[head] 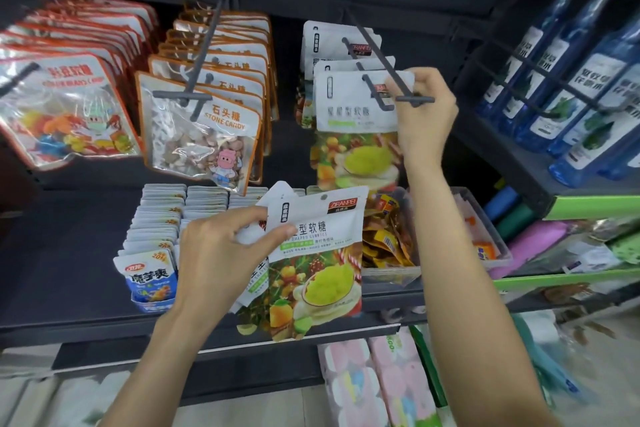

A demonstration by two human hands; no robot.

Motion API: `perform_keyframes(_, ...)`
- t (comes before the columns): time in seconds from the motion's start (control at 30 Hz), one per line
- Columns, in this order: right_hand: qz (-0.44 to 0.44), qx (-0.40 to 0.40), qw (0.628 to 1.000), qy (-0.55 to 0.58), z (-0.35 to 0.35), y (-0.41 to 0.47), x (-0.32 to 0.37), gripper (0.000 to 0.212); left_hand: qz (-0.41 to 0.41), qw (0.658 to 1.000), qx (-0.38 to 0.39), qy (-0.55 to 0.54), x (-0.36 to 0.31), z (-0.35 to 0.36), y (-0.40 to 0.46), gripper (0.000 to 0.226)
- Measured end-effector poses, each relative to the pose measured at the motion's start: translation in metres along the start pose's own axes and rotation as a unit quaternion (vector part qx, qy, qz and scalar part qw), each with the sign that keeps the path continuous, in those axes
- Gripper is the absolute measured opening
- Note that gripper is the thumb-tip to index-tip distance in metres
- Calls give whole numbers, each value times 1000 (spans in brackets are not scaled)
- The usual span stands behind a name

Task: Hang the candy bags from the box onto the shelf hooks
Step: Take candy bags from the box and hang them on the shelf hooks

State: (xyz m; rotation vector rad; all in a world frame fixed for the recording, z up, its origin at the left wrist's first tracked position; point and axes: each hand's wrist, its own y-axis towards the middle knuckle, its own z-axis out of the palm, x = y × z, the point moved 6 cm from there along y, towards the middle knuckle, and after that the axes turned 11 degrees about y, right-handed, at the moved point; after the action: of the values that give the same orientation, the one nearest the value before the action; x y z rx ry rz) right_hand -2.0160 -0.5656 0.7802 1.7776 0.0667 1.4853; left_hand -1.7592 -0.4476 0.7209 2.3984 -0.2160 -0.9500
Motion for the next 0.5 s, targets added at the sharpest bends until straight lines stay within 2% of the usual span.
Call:
perform_keyframes(0.13, -38, -23, 989, -140, 23, 27, -24, 16, -30, 999, -7, -21, 7, -4, 2, 36)
perform_keyframes(0.23, 26, -73, 985, -155, 29, 39, -43, 17, -52, 998, -9, -33, 11, -4, 4, 32)
perform_keyframes(0.33, 17, -47, 978, -201, 26, 28, -43, 13, -64, 997, -9, -33, 12, -3, 7, 35)
perform_keyframes(0.43, 80, -16, 992, -99, -3, -8, -30, 24, -70, 997, -4, -46, 10, 1, 8, 34)
perform_keyframes(0.5, 135, 12, 990, 32, -24, -45, -15, 15, -70, 996, 4, -57, 9, 6, 8, 34)
